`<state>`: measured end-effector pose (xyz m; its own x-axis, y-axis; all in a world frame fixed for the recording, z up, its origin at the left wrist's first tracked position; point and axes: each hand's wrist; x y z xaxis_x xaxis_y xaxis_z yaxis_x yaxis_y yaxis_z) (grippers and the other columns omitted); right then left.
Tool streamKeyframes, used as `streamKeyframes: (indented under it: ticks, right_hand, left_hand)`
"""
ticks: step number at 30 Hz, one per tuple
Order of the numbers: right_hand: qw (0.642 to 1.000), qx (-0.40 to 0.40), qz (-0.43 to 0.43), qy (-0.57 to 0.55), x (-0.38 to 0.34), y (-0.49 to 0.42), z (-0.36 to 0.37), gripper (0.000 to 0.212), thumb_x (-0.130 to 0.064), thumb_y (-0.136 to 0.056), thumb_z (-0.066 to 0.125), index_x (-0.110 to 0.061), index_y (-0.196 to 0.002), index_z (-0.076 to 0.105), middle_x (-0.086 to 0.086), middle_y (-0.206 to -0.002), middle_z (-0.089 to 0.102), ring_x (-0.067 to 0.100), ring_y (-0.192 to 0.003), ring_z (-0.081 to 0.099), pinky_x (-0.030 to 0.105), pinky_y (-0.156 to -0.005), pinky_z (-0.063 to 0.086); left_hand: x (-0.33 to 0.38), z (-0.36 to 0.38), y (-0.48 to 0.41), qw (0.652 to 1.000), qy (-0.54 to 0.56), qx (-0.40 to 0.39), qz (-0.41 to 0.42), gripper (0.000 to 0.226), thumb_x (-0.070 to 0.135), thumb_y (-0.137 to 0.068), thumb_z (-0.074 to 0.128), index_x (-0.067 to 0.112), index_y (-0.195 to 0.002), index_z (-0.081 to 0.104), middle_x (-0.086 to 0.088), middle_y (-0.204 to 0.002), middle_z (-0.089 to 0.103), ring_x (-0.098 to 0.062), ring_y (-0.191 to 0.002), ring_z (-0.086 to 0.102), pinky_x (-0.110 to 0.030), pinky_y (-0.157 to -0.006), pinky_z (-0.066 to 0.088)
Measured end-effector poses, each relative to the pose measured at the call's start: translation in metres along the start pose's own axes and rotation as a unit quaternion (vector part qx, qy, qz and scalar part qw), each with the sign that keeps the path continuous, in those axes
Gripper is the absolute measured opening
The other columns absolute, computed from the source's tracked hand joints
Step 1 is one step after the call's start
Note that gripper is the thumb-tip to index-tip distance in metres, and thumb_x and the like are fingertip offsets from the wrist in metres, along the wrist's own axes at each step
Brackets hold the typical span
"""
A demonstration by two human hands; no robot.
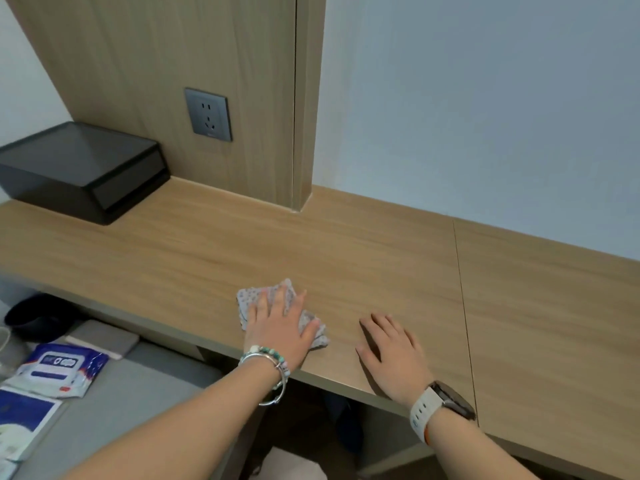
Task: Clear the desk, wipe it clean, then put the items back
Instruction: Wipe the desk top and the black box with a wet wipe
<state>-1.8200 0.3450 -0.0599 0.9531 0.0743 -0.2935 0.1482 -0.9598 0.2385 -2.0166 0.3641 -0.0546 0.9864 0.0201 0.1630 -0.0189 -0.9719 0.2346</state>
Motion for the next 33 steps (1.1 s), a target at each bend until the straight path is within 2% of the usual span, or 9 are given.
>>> streamKeyframes:
  ticks: [4, 9, 16, 21, 23, 25, 27, 29, 33]
  right_hand:
    - [0.999, 0.029, -0.027, -0.014, 0.009, 0.003, 0.007, 0.052, -0.050, -0.097, 0.032, -0.039, -0.146, 0.021, -0.013, -0.158, 0.006, 0.008, -0.145, -0.004, 0.032, -0.116, -0.003]
    - [0.998, 0.056, -0.030, -0.011, 0.010, 0.005, 0.010, 0.070, -0.063, -0.080, 0.010, -0.041, -0.143, 0.029, -0.018, -0.155, 0.016, 0.004, -0.144, 0.003, 0.023, -0.109, -0.007]
    - [0.997, 0.061, -0.026, -0.041, 0.009, 0.006, 0.007, 0.086, -0.068, -0.067, 0.000, -0.040, -0.141, 0.034, -0.019, -0.153, 0.020, 0.004, -0.144, 0.005, 0.022, -0.108, -0.010]
    - [0.997, 0.069, -0.019, -0.036, 0.010, 0.004, 0.010, 0.084, -0.067, -0.067, 0.002, -0.041, -0.138, 0.037, -0.022, -0.152, 0.021, 0.003, -0.143, 0.006, 0.021, -0.106, -0.010]
    - [0.996, 0.075, -0.020, -0.041, 0.011, 0.004, 0.011, 0.083, -0.067, -0.067, 0.004, -0.041, -0.137, 0.039, -0.022, -0.151, 0.023, 0.003, -0.143, 0.007, 0.021, -0.106, -0.009]
    - [0.996, 0.082, -0.022, -0.039, 0.012, 0.003, 0.013, 0.081, -0.066, -0.067, 0.006, -0.041, -0.136, 0.041, -0.023, -0.150, 0.024, 0.003, -0.143, 0.008, 0.020, -0.106, -0.010]
    - [0.995, 0.087, -0.023, -0.032, 0.012, 0.002, 0.014, 0.081, -0.067, -0.067, 0.004, -0.042, -0.136, 0.041, -0.023, -0.150, 0.024, 0.003, -0.143, 0.008, 0.020, -0.106, -0.010]
    - [0.995, 0.088, -0.022, -0.028, 0.011, 0.002, 0.013, 0.082, -0.067, -0.067, 0.002, -0.043, -0.136, 0.039, -0.024, -0.151, 0.022, 0.002, -0.143, 0.007, 0.021, -0.106, -0.010]
    - [0.996, 0.087, -0.019, -0.021, 0.010, 0.003, 0.013, 0.084, -0.070, -0.065, -0.004, -0.046, -0.134, 0.039, -0.025, -0.151, 0.020, 0.002, -0.143, 0.006, 0.021, -0.107, -0.009]
  left_hand:
    - [0.013, 0.013, -0.002, 0.996, -0.082, -0.009, -0.031, 0.067, 0.059, -0.094, 0.008, 0.025, -0.149, -0.007, -0.007, -0.156, -0.015, -0.034, -0.143, -0.014, -0.047, -0.116, -0.007]
    - [0.007, 0.013, 0.004, 0.967, -0.138, -0.045, 0.211, 0.086, 0.070, -0.074, -0.019, 0.028, -0.149, -0.007, 0.007, -0.157, -0.010, -0.018, -0.144, -0.015, -0.038, -0.114, -0.010]
    - [-0.034, -0.002, -0.045, 0.996, -0.090, 0.009, 0.007, 0.073, 0.058, -0.093, 0.017, 0.017, -0.150, -0.004, 0.000, -0.158, 0.004, -0.020, -0.146, -0.002, -0.039, -0.118, 0.001]
    - [-0.016, 0.006, -0.015, 0.967, -0.050, -0.017, 0.248, 0.081, 0.054, -0.074, 0.003, 0.027, -0.149, 0.011, 0.015, -0.151, 0.000, -0.009, -0.142, -0.008, -0.030, -0.111, -0.016]
    - [-0.028, 0.001, -0.011, 0.956, 0.000, 0.006, 0.293, 0.070, 0.043, -0.077, 0.012, 0.028, -0.141, 0.037, 0.014, -0.147, 0.027, -0.001, -0.137, 0.018, -0.033, -0.115, 0.006]
    - [-0.044, -0.011, -0.015, 0.946, 0.025, 0.118, 0.300, 0.048, 0.028, -0.078, 0.030, 0.029, -0.114, 0.062, 0.009, -0.114, 0.066, 0.004, -0.096, 0.063, -0.017, -0.078, 0.051]
    - [-0.062, -0.028, -0.023, 0.945, 0.059, 0.207, 0.244, 0.038, 0.022, -0.074, 0.038, 0.024, -0.100, 0.066, 0.004, -0.095, 0.073, -0.006, -0.066, 0.069, -0.015, -0.047, 0.049]
    - [-0.081, -0.035, -0.040, 0.959, 0.032, 0.225, 0.167, 0.042, 0.021, -0.076, 0.038, 0.016, -0.105, 0.068, -0.005, -0.110, 0.069, -0.018, -0.096, 0.068, -0.031, -0.071, 0.055]
    - [-0.109, -0.019, -0.056, 0.999, -0.004, 0.012, -0.034, 0.044, 0.040, -0.096, 0.036, 0.046, -0.139, 0.034, -0.005, -0.156, 0.014, -0.031, -0.144, 0.004, -0.042, -0.115, 0.019]
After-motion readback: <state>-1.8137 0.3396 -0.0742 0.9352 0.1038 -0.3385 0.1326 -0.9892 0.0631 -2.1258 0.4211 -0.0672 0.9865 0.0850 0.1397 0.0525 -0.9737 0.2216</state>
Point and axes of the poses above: each hand's wrist, its own y-axis away from the middle knuckle, its own z-axis out of the palm, x = y × z
